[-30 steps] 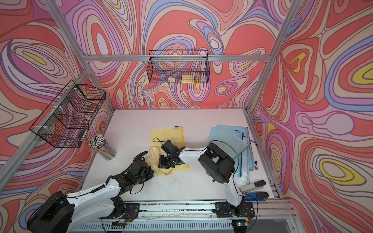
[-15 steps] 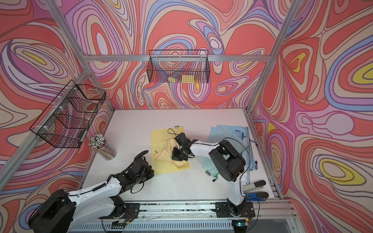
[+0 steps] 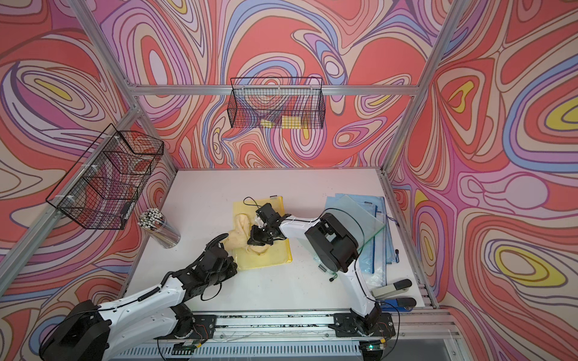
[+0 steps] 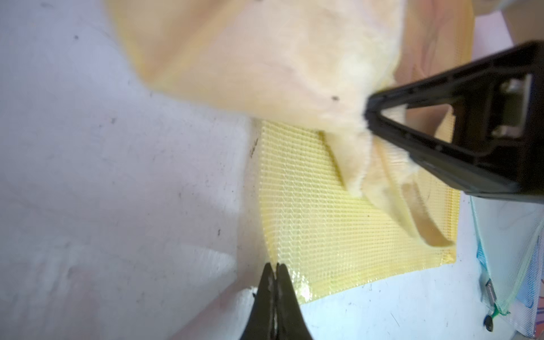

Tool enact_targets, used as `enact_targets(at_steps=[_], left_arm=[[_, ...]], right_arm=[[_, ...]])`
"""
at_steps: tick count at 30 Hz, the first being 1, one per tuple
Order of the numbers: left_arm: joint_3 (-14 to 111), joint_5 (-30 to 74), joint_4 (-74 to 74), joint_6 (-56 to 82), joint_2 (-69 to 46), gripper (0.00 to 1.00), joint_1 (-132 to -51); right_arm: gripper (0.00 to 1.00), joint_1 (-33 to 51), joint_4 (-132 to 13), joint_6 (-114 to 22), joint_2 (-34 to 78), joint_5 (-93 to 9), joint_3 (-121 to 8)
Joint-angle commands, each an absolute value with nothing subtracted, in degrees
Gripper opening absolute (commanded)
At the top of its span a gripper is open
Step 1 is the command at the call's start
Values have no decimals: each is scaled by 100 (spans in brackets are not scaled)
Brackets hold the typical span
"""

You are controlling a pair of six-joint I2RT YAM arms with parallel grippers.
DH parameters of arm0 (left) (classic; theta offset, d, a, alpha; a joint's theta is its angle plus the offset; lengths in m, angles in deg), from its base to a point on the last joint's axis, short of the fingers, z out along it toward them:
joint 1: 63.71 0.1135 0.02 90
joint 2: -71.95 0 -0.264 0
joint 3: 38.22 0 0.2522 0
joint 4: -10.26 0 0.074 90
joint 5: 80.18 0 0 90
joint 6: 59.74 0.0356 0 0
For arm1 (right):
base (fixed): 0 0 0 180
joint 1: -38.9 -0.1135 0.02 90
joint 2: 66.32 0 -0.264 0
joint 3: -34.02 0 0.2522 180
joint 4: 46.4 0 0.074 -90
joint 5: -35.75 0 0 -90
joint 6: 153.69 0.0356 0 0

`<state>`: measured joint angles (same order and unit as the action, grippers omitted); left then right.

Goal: Wipe the document bag
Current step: Wipe the dirt from the document bag.

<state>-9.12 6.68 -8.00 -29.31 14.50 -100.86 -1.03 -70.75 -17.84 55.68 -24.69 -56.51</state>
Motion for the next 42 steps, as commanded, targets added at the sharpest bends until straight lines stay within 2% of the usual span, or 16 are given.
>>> enact_targets(at_steps=[1,4,7,10,15,21,25,31,34,37,42], left_arm=[[-872,580,-1041,-2898,1458,0,-10097],[-874,593,-997,-2891,1421,0,-10094],[-894,595,-946,-2897,1370,0,-10092],[-936,633,-813,-2933,1319,0,-10085],[-943,693,-738,-2961,1247,0,-10096],[-951,703,-773,-2950,1270,0,-10095],[-976,692,-832,-2948,1373,0,-10090],[-1030,639,-880,-2950,1486,0,-10089],[-1037,666,-822,-2941,1450,0,-10085],[-1023,666,-768,-2924,1368,0,-10089],[-939,755,-633,-2924,1161,0,-10091]], right_arm=[[0,828,-7582,-2082,5350,-3041,-4729],[0,1348,-7860,-2365,5069,-3195,-4456],[0,1311,-8370,-2552,5007,-3433,-4824],[0,852,-8398,-2457,5144,-3299,-5358],[0,-188,-8784,-2353,6086,-3251,-7026],[0,-473,-8882,-2134,7264,-2877,-8282],[0,-147,-8861,-2214,7126,-3023,-8037],[0,1100,-8788,-2555,6298,-3205,-6761],[0,1536,-9007,-2809,6130,-3332,-6608],[0,1383,-9075,-2812,6056,-3321,-6729],[0,193,-9310,-2639,6410,-3439,-7583]])
